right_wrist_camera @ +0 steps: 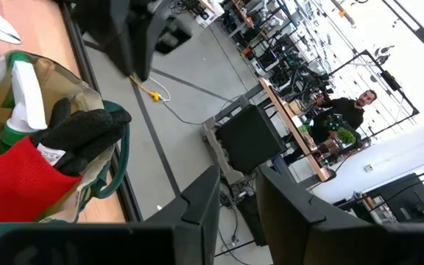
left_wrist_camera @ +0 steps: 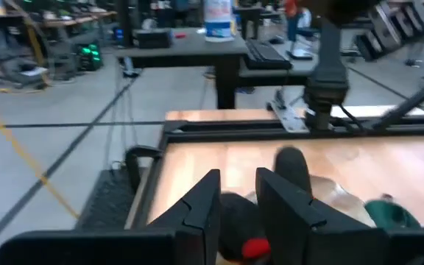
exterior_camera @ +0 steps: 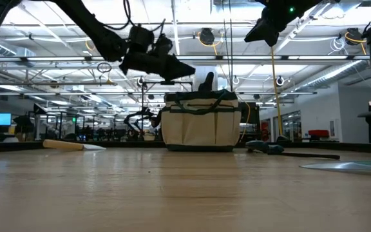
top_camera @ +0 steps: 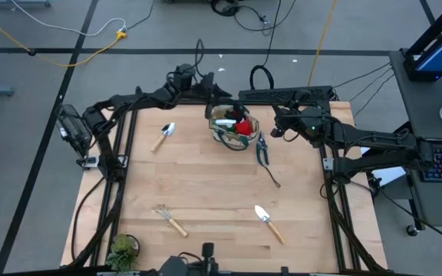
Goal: Pick & Place Garden tools in Gardening bag
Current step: Put the top brown trowel into the green gardening bag
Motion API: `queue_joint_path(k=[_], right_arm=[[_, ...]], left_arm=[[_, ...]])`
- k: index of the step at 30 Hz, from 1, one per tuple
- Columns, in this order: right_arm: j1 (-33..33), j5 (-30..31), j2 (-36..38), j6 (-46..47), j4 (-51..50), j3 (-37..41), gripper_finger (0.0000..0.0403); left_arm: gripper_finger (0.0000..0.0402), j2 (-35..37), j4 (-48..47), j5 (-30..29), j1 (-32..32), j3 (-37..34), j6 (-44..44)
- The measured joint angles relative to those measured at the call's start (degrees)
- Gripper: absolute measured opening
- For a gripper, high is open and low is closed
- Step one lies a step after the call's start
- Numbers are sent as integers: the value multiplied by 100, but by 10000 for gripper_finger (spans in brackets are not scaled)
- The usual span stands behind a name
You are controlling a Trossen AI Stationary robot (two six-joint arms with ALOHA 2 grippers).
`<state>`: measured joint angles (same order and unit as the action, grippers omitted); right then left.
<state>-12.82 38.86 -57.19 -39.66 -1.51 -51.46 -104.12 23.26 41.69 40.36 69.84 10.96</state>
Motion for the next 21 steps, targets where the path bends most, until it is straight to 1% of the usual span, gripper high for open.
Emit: queue_joint_path(k=[3, 5, 11, 16, 21], right_arm=[[1, -1, -1, 0, 0, 0, 79], [0, 0, -2, -1, 0, 0, 79], [1, 1, -2, -7, 0, 0, 79], [0, -1, -2, -13, 0, 0, 79], [0, -1, -2, -22, 0, 0, 79]], left_arm=[[92, 287, -336, -402, 13, 0, -61], [92, 506, -782, -781, 15, 0, -55], [92, 1166, -2441, -2307, -75, 0, 44], [92, 1604, -3783, -3489, -214, 0, -446], [92, 1896, -4940, -4365, -359, 0, -1121]])
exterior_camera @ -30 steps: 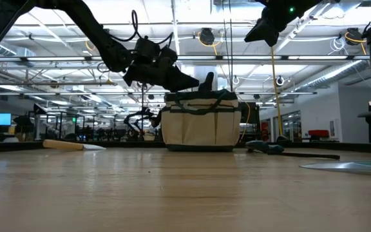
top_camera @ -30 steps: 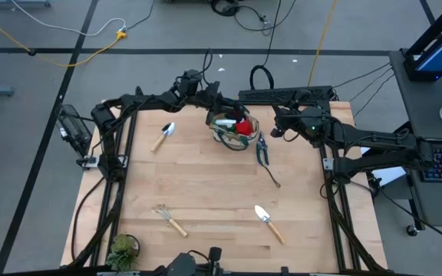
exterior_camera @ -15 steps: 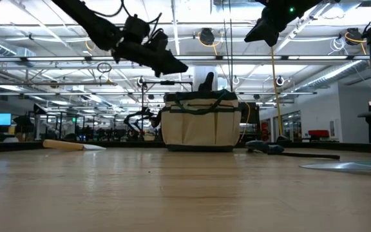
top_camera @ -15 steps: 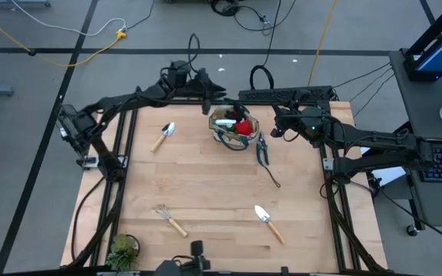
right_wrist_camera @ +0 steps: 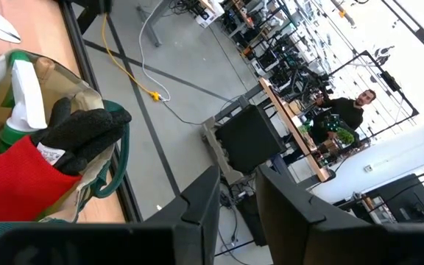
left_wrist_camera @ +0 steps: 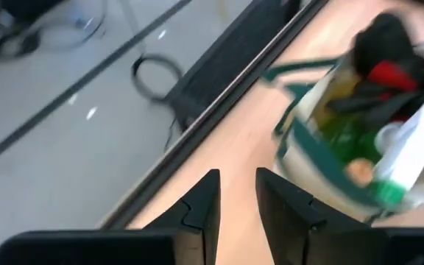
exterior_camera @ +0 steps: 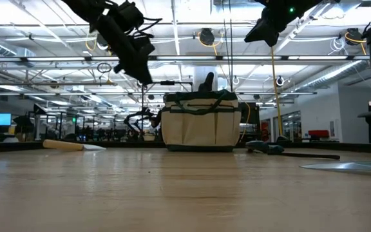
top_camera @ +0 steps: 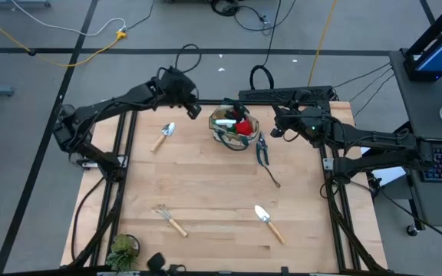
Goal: Pick & Place Garden tools in Gardening bag
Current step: Put the top brown trowel into the green gardening bag
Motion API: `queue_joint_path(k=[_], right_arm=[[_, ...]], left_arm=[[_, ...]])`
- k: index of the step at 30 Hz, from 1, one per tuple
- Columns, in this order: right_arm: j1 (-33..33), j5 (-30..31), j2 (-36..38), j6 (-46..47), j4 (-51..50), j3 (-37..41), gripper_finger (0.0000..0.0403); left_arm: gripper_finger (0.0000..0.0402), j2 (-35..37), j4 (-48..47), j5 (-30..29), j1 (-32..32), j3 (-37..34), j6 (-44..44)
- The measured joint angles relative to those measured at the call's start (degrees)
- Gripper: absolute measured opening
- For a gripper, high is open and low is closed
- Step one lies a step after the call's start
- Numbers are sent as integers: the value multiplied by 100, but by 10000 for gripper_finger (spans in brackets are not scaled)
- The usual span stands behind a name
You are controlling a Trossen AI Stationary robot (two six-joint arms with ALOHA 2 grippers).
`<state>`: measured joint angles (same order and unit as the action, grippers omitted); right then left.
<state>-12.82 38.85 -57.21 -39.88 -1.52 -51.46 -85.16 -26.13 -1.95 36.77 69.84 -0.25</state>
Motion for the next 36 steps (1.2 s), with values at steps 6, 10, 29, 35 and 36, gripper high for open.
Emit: queue_joint_path(k=[6, 10, 29, 35, 36], right_arm=[[1, 2, 0, 33, -1, 0, 79], [0, 2, 8, 346, -4, 0, 79], [0, 6, 321, 516, -326, 0, 79], [0, 5, 332, 487, -330, 0, 79], [0, 4, 332, 487, -329, 0, 79]], left_arm=[[92, 145, -1165, -658, -112, 0, -696], [92, 132, -1842, -714, -126, 0, -997], [92, 132, -2961, -699, -5, -1221, -2791], [92, 132, -3127, -711, -4, -1266, -3826], [92, 132, -3181, -705, -4, -1264, -3981]])
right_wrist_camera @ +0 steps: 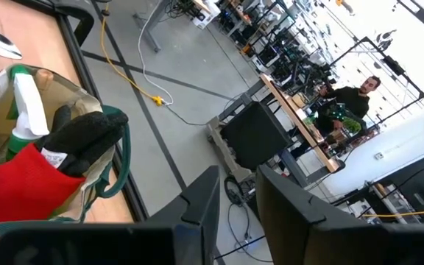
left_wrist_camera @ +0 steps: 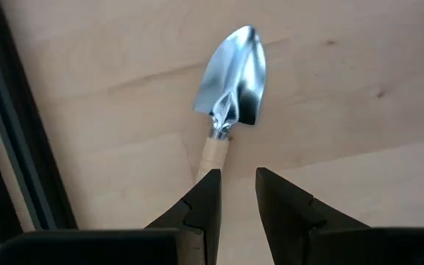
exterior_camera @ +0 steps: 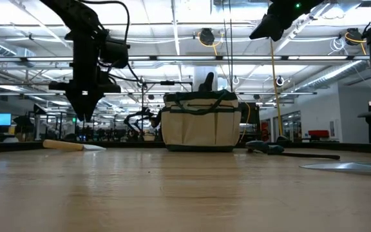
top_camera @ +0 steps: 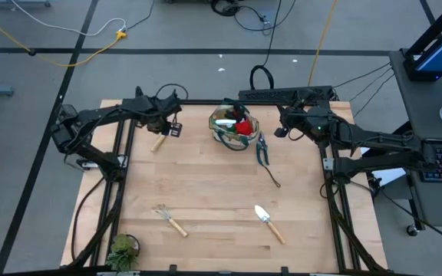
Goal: Pick & Place Garden tools in Gardening bag
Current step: Put the top brown trowel into the green gardening bag
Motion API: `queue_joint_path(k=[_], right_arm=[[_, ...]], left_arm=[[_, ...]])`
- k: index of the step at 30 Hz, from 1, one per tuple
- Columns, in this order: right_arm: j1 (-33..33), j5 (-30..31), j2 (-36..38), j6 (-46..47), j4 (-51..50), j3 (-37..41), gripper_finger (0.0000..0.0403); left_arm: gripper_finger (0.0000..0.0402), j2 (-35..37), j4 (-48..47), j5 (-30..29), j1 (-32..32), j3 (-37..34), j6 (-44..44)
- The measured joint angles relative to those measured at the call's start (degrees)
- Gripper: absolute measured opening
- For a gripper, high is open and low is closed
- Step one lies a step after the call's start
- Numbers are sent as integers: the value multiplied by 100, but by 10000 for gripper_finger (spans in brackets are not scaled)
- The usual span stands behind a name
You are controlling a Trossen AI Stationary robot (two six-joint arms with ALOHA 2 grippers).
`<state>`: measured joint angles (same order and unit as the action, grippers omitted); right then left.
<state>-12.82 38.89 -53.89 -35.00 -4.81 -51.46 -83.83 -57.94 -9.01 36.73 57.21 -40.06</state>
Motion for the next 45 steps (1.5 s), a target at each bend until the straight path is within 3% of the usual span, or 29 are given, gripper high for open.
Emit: queue_joint_path(k=[5, 11, 20, 34, 45], right_arm=[[0, 2, 0, -11, -25, 0, 79], [0, 0, 0, -13, -23, 0, 79], [0, 2, 0, -14, -21, 0, 79], [-2, 0, 0, -169, -19, 0, 79], [-2, 2, 0, -170, -19, 0, 79]], left_arm=[[93, 0, -380, 343, -16, 0, -708], [93, 0, -408, 374, -91, 0, -845], [93, 0, -588, -152, -87, -19, 118], [93, -2, -326, 123, -90, -957, 315], [93, -3, -178, 262, -89, -990, 567]])
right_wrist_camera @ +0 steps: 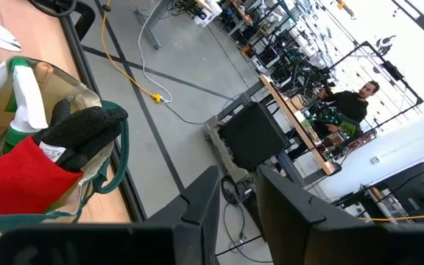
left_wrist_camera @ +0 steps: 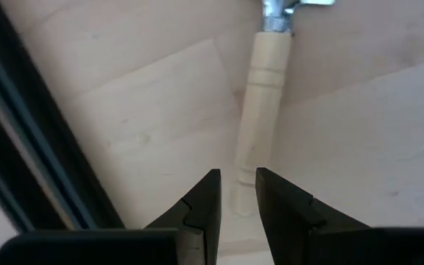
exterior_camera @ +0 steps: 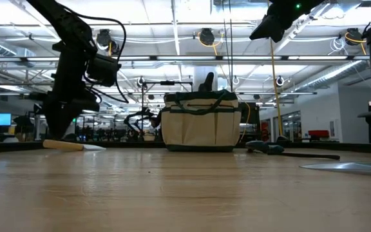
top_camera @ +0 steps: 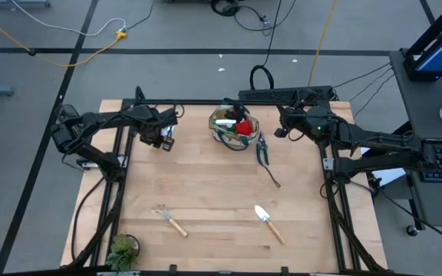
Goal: Pick & Place Garden tools in Gardening bag
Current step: Put the top brown trowel into the green gardening bag
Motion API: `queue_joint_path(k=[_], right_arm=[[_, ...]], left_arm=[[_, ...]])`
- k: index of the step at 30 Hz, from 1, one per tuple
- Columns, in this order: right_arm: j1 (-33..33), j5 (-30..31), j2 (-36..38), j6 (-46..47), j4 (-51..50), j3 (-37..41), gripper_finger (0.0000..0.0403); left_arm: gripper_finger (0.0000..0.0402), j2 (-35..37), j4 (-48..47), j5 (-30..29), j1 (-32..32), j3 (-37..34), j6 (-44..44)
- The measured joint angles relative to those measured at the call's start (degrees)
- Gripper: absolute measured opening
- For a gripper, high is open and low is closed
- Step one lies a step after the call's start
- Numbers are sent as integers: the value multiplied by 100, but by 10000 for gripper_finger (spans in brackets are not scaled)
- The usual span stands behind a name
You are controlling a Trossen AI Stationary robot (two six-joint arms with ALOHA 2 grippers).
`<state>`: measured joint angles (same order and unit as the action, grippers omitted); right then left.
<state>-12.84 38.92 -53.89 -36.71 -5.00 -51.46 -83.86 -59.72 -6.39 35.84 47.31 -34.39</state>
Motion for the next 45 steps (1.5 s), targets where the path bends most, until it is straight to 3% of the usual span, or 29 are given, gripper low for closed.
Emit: queue_joint_path(k=[6, 29, 40, 45], right_arm=[[0, 0, 0, 0, 1, 0, 79], [0, 0, 0, 4, 1, 0, 79], [2, 0, 0, 7, 1, 0, 79], [0, 0, 0, 7, 1, 0, 79]], left_arm=[[93, 1, -21, 345, -1, 0, 119], [95, 1, 1, 340, 1, 0, 739], [170, 1, -1, 338, 1, 0, 774], [183, 1, 37, 368, 1, -86, 768]])
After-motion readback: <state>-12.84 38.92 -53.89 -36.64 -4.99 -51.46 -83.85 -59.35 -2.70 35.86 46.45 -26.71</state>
